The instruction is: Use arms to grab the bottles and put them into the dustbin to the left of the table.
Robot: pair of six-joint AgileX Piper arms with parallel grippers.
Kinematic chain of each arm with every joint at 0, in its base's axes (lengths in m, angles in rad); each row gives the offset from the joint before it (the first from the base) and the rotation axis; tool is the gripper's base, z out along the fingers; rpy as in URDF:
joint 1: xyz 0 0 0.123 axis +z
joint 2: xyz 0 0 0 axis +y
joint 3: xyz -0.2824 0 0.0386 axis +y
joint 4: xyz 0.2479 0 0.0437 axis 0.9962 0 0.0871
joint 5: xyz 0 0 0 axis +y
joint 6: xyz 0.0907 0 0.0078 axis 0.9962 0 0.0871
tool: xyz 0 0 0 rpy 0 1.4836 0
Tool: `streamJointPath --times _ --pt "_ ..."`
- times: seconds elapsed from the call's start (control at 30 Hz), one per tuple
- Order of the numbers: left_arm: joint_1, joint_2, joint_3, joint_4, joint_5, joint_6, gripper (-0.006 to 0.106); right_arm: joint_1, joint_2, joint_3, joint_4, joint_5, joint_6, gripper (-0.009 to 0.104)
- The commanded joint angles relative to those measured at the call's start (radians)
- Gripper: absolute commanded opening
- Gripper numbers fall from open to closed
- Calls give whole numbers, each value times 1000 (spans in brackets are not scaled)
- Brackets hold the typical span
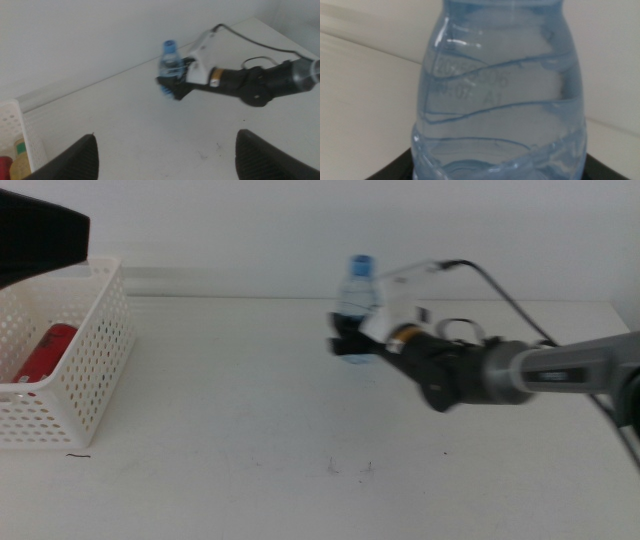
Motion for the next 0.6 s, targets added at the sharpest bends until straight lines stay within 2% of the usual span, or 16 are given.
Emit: streamJointPath --times 0.0,0.17,0.27,0.33,0.4,0.5,0.57 --pt "3 -1 -2 4 -13 -6 94 46 37 -105 -6 6 -9 -2" --pt "3 -1 -2 4 -13 -6 94 127 154 -259 -6 47 -9 -2" --pt "3 -1 -2 4 -13 -6 94 148 194 -296 6 47 -9 8" --pt "3 -1 -2 4 -13 -6 94 155 200 -297 11 47 -9 23" --pt "3 -1 -2 4 -13 -6 94 165 200 -297 44 73 -9 47" --pt "3 -1 -2 4 -13 -6 94 171 160 -285 54 180 -9 91" --pt "3 -1 -2 4 -13 -6 94 171 89 -242 65 287 11 92"
